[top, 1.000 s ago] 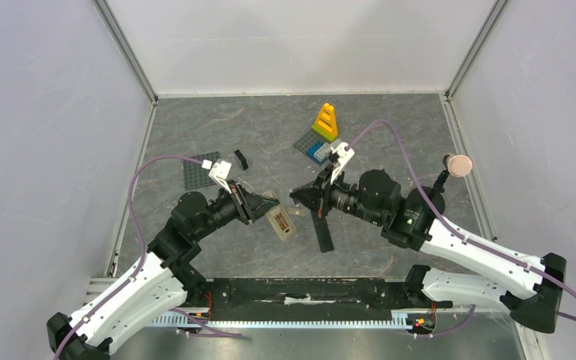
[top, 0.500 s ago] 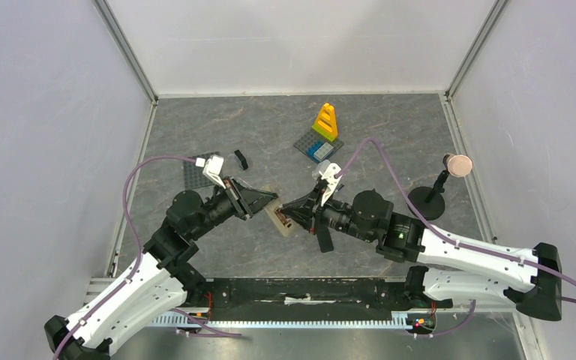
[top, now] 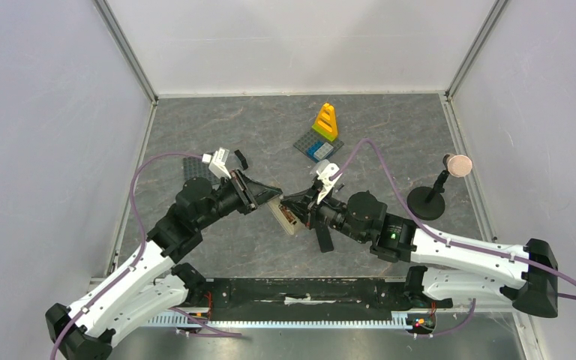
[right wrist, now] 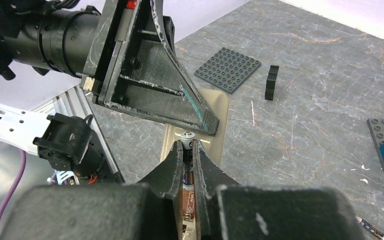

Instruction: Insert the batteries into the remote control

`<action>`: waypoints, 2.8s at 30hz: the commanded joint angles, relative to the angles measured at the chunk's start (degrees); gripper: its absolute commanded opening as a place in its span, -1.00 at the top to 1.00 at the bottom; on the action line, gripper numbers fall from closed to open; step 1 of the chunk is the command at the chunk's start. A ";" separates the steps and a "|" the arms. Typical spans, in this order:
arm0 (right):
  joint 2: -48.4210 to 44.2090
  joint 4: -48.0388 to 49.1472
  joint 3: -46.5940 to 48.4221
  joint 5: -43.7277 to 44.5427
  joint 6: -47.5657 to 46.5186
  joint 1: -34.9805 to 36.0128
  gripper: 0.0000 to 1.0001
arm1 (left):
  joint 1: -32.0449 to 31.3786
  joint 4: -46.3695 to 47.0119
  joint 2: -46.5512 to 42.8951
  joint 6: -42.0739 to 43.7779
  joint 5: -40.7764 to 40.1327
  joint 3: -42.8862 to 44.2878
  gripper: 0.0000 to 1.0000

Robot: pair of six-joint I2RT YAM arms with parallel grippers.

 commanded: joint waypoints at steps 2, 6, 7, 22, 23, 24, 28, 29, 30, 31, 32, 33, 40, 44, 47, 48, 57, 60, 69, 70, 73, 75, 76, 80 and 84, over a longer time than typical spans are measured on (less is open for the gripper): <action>0.02 2.83 -0.93 2.07 -1.31 0.33 1.00 | 0.64 -2.69 1.06 -4.38 1.50 4.68 0.96; 0.08 2.05 -1.00 2.22 -0.68 0.33 1.00 | 0.99 -2.39 1.34 -4.98 1.61 4.47 0.96; 0.12 2.06 -1.18 2.14 -0.50 0.31 1.00 | 0.94 -2.14 1.39 -5.13 1.68 4.30 0.96; 0.25 0.57 -2.76 1.40 0.53 0.33 1.00 | 1.78 -1.99 1.27 -10.21 3.00 3.84 0.96; 0.26 -0.15 -2.57 1.34 0.13 0.32 1.00 | 1.87 -1.99 1.32 -10.26 3.10 3.91 0.96; 0.37 -0.88 -2.16 1.30 -0.17 0.33 0.99 | 1.87 -2.20 1.29 -10.25 3.12 4.01 0.96; 0.86 -3.77 -0.78 0.17 -1.08 0.33 0.98 | 1.96 -2.44 1.58 -10.36 3.00 4.37 0.96; 0.90 -4.23 -0.59 -0.19 -1.15 0.32 0.99 | 1.96 -2.39 1.62 -10.33 2.94 4.50 0.96; 0.92 -4.57 -0.50 -0.39 -1.17 0.31 0.98 | 1.96 -2.35 1.61 -10.41 2.95 4.53 0.96; 0.82 -4.88 -0.41 -0.54 -1.03 0.37 0.98 | 1.96 -2.20 1.66 -10.45 2.85 4.55 0.96; 0.78 -5.23 -0.43 -0.63 -0.77 0.33 0.99 | 1.96 -2.17 1.62 -10.41 2.78 4.63 0.96; 0.65 -5.49 -0.41 -0.58 -0.64 0.36 0.99 | 1.89 -2.25 1.55 -10.41 2.52 4.62 0.96; -0.12 -6.55 -0.59 -0.82 0.56 0.33 0.96 | 2.05 -2.08 1.24 -10.52 2.40 4.36 0.96; 0.32 -7.05 -0.24 -1.30 1.72 0.32 0.91 | 2.04 -2.17 1.08 -11.06 2.19 4.20 0.96; 0.30 -6.85 -0.15 -1.48 2.46 0.33 0.88 | 2.05 -2.25 0.72 -11.21 1.81 4.12 0.96; 0.29 -6.84 -0.11 -1.49 2.59 0.33 0.88 | 2.05 -2.34 0.58 -11.24 1.70 4.10 0.96; 0.59 -8.04 1.71 0.71 4.13 0.33 0.61 | 2.05 -2.26 0.89 -11.13 1.79 3.86 0.96; 0.15 -8.88 2.97 1.23 4.56 0.32 0.47 | 2.04 -2.28 1.08 -10.95 1.79 3.95 0.96; -1.58 -10.97 5.91 0.67 5.96 0.31 0.24 | 2.05 -2.08 1.60 -10.42 1.81 3.92 0.96; -1.79 -11.06 6.05 0.52 6.19 0.28 0.20 | 2.02 -2.09 1.57 -10.27 1.79 3.93 0.96; -2.67 -11.95 6.89 0.54 7.60 0.33 0.04 | 2.05 -2.08 1.56 -9.94 1.76 3.86 0.96; -2.79 -14.15 7.98 1.86 9.55 0.29 -0.20 | 2.04 -2.08 1.53 -9.44 1.75 3.77 0.96; -2.56 -16.32 8.95 2.41 10.37 0.23 -0.34 | 2.05 -2.08 1.48 -9.07 1.54 3.81 0.96; -1.42 -22.58 12.10 3.42 15.97 0.15 -0.85 | 2.11 -1.93 1.26 -8.15 1.00 3.25 0.96; -1.58 -27.41 11.82 6.79 27.50 -0.60 -0.96 | 2.11 -1.69 1.09 -7.12 0.41 3.04 0.96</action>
